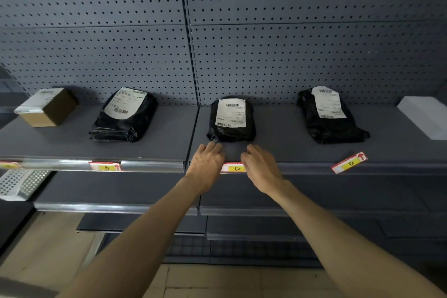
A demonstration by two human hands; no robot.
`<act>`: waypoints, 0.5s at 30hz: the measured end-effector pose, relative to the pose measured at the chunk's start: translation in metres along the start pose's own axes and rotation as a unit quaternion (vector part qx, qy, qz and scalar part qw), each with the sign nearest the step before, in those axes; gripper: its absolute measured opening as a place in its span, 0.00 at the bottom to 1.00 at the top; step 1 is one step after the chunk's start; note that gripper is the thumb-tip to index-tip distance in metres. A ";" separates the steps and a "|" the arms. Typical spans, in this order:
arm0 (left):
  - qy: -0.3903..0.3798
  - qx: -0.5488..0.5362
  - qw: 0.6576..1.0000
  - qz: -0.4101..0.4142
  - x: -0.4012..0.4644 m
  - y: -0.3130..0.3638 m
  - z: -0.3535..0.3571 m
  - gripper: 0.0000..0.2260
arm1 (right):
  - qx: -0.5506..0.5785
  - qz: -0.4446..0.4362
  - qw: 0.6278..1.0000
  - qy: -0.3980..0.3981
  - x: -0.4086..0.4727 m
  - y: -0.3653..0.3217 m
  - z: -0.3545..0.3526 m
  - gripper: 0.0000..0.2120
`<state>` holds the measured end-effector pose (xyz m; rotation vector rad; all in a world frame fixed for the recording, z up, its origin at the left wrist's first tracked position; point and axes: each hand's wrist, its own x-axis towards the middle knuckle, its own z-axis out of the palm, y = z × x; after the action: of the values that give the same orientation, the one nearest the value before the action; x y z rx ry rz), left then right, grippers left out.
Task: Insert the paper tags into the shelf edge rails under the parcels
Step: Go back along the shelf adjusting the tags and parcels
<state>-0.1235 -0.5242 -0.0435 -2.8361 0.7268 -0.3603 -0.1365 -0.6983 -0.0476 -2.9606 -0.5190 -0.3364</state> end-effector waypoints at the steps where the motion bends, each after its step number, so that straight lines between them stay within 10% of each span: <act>1: -0.012 0.009 1.000 0.007 0.000 -0.001 0.001 0.08 | 0.004 0.005 1.000 -0.002 -0.001 -0.002 0.003 0.05; 15: 0.015 -0.182 0.983 -0.030 0.033 0.020 -0.056 0.14 | 0.019 0.040 0.999 0.017 -0.020 0.053 -0.055 0.19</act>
<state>-0.1200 -0.5648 0.0109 -3.2082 0.7850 -0.3054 -0.1472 -0.7631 -0.0032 -2.9236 -0.3964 -0.3633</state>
